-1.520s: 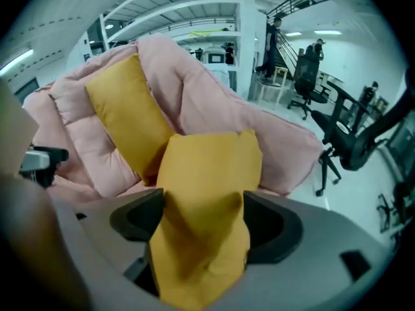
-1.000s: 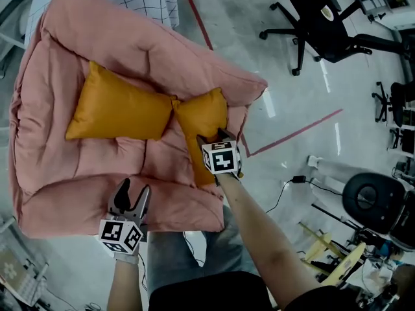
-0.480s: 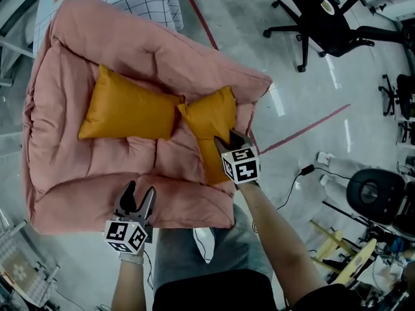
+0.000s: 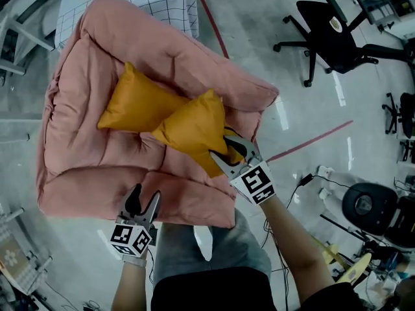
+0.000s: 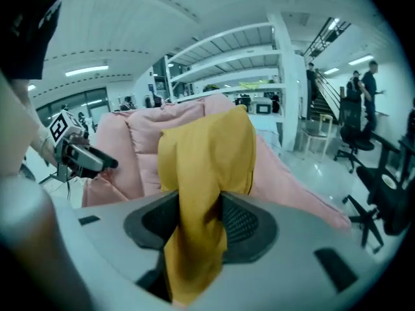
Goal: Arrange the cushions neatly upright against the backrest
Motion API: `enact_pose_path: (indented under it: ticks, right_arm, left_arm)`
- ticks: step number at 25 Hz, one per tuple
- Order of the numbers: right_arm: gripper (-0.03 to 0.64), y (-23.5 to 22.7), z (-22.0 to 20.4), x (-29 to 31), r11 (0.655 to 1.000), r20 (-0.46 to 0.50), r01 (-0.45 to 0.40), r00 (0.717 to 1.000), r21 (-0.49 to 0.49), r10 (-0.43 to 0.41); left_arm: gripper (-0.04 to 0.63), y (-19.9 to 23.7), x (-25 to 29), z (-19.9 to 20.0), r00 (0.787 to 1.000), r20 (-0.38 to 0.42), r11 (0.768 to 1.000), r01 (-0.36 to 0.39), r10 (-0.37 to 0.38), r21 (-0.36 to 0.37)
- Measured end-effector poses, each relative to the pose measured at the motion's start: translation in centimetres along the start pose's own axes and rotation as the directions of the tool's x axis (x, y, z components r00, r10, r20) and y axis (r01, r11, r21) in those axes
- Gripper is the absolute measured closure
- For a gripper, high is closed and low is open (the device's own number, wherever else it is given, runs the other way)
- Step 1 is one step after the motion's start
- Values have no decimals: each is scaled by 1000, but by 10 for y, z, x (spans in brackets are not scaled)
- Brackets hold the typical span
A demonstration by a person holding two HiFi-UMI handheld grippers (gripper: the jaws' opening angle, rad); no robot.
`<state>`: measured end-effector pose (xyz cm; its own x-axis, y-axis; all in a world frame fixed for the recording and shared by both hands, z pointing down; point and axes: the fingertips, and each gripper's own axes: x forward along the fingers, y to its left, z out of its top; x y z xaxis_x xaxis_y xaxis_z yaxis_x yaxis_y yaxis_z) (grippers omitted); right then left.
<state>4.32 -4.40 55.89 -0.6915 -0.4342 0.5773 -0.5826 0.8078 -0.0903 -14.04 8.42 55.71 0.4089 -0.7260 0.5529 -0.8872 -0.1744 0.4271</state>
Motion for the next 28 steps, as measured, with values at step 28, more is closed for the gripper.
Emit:
enact_pose_path:
  ticks: [28]
  right_arm:
    - [417,169,42,170,832,-3,-434,887,-345,462]
  left_arm:
    - [321,41,-42,3,993,74,988,-80,91,-132]
